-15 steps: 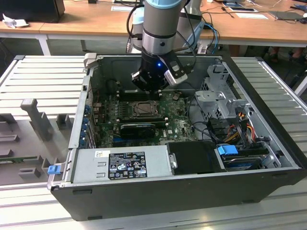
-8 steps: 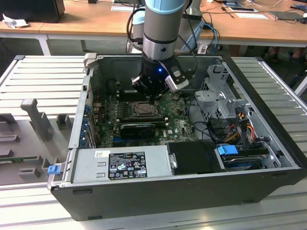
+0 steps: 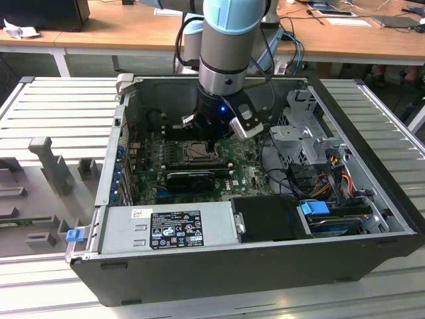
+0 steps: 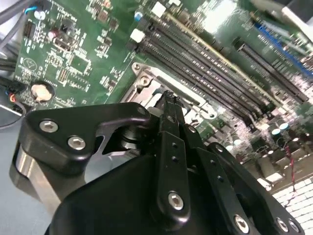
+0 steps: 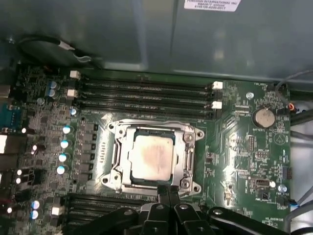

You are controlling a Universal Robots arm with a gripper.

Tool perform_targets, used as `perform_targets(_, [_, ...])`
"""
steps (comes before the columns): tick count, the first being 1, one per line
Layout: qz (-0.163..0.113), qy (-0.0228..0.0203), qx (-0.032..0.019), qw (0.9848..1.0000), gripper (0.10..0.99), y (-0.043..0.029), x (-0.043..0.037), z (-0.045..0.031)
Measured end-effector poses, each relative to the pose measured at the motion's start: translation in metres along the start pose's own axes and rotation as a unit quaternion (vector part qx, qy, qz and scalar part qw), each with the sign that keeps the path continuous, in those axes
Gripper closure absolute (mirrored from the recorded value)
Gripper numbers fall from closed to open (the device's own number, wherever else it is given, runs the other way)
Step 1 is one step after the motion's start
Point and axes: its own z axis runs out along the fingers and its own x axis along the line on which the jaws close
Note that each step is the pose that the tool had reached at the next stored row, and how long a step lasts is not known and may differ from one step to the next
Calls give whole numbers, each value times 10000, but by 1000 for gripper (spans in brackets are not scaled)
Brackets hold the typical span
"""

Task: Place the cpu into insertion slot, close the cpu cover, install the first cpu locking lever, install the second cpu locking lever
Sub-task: 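Install the second cpu locking lever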

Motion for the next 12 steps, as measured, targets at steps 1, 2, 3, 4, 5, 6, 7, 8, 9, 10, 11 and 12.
perform_targets(1, [0,0,-2,10000,980,-46,4,-5])
perform_targets(2, [0,-1,-6,10000,980,-79,14,-9])
perform_targets(3, [0,-1,-9,10000,980,-83,31,-9])
perform_targets(4, [-1,-2,-14,10000,980,-84,62,-8])
perform_targets(5, [-1,-2,-20,10000,980,-84,99,-7])
perform_targets(6, [-1,-2,-25,10000,980,-83,142,-5])
perform_targets(7, [-1,-3,-28,10000,980,-79,201,-3])
perform_targets(8, [0,-3,-30,10000,980,-78,230,-1])
perform_targets(9, [-1,-4,-32,10000,980,-76,259,1])
perform_targets(10, [-3,-3,-33,10000,980,-74,281,3])
perform_targets(11, [-5,-2,-32,10000,980,-73,304,7])
perform_targets(12, [-8,-2,-32,10000,980,-74,317,16])
